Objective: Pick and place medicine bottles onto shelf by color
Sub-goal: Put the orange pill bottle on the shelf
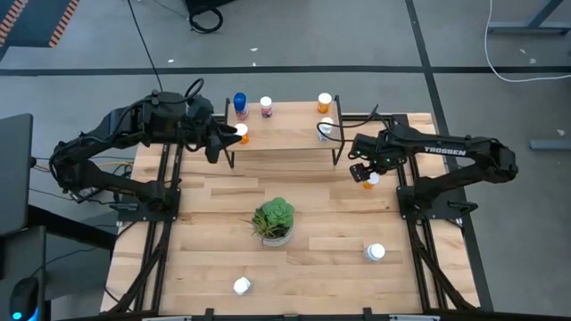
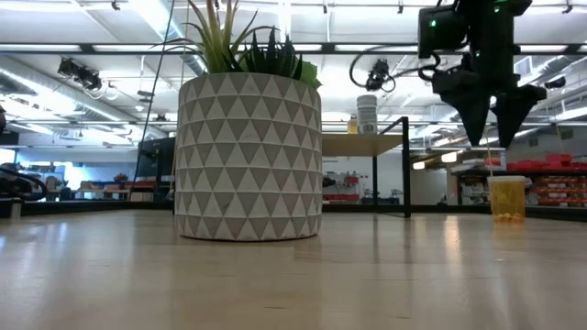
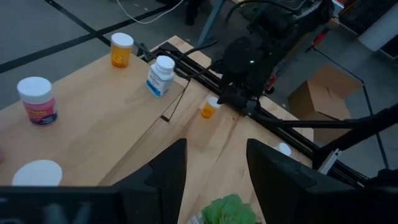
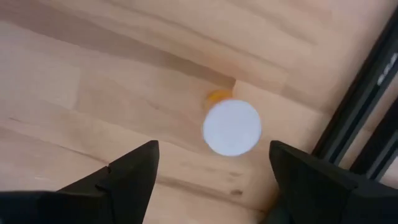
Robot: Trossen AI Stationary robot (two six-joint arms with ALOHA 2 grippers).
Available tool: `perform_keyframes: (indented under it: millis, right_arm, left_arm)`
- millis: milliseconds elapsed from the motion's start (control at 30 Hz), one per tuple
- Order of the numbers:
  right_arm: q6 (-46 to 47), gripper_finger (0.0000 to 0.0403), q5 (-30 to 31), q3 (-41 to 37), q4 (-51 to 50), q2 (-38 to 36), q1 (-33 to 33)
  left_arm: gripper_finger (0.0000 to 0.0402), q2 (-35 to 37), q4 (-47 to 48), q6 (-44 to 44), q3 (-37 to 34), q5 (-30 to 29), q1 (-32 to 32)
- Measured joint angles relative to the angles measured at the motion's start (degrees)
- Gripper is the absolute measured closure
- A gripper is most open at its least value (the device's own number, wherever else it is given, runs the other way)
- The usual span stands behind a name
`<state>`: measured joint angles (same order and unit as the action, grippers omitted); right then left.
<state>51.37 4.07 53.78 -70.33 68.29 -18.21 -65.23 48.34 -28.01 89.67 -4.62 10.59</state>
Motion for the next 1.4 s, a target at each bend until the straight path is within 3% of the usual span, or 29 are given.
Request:
perform_keyframes:
  millis: [333,600,767,1400]
  right_arm:
    - [-1.34,0.0100,3.66,-0.22,-1.13,-3.47,3.27]
    - [-5.13,0.0100,-4.25,-7.47,2.84,-3.36,3.14]
    - [-8.45,0.0100,-3.15,-8.48,3.30,-3.39,2.89]
    - [-17.74,0.0100,-2.64,-8.46,6.61,-3.39,-7.84]
  left_arm:
    - [0.0228,0.00,-0.04,0.15,-0.02,-0.04,0.04]
    - [0.0228,0.00,-0.07,-0.03,-0.04,-0.07,0.04]
    - [0.0228,0.00,-0.07,-1.61,-0.07,-0.07,0.04]
    - [0.0228,0.00,-0.07,-3.18,-0.07,-0.07,0.04]
